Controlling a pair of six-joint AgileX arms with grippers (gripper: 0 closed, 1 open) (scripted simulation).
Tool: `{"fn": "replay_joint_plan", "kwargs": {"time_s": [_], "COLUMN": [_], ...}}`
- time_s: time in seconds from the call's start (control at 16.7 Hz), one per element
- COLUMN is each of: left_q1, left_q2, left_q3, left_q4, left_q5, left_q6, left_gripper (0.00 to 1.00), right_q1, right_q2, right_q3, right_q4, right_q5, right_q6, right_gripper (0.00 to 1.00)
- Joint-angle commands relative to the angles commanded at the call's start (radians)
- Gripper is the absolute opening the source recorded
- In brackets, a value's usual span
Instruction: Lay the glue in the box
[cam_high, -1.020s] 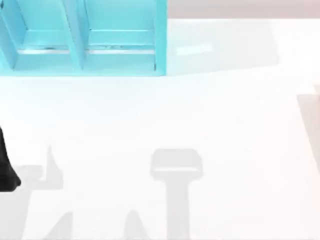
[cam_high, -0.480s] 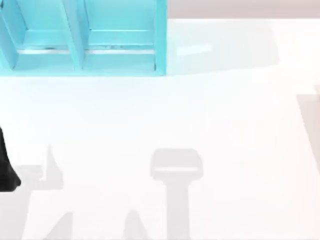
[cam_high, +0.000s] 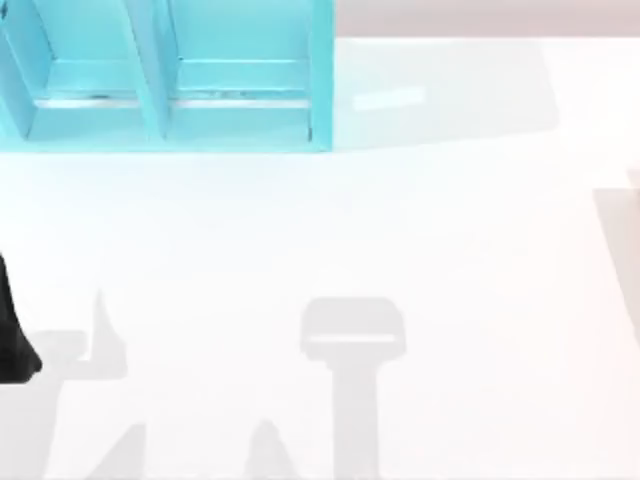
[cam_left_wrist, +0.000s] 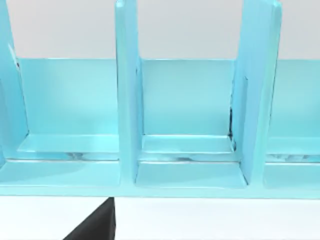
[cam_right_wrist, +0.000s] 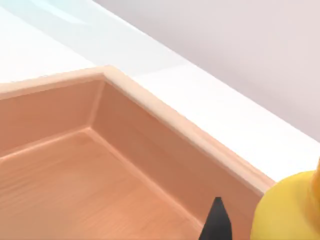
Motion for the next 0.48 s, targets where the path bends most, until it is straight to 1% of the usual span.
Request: {"fn": "replay_joint_plan", "kwargs": {"time_s": [0.24, 0.48], "left_q1": [0.000, 0.000], "left_q2": [0.000, 0.000], "left_q3": [0.000, 0.000], "left_q4": [0.000, 0.000], "left_q5": [0.000, 0.000], "left_q6": [0.000, 0.000], "left_gripper": [1.00, 1.00], "right_q1": [0.012, 0.051], "right_q2": [-0.025, -0.018], "right_q3": [-0.016, -0.104], "right_q4": [0.103, 0.132], "right_q5": [-0.007, -0.003], "right_q6": [0.054, 0.166], "right_gripper": [0.00, 0.00]}}
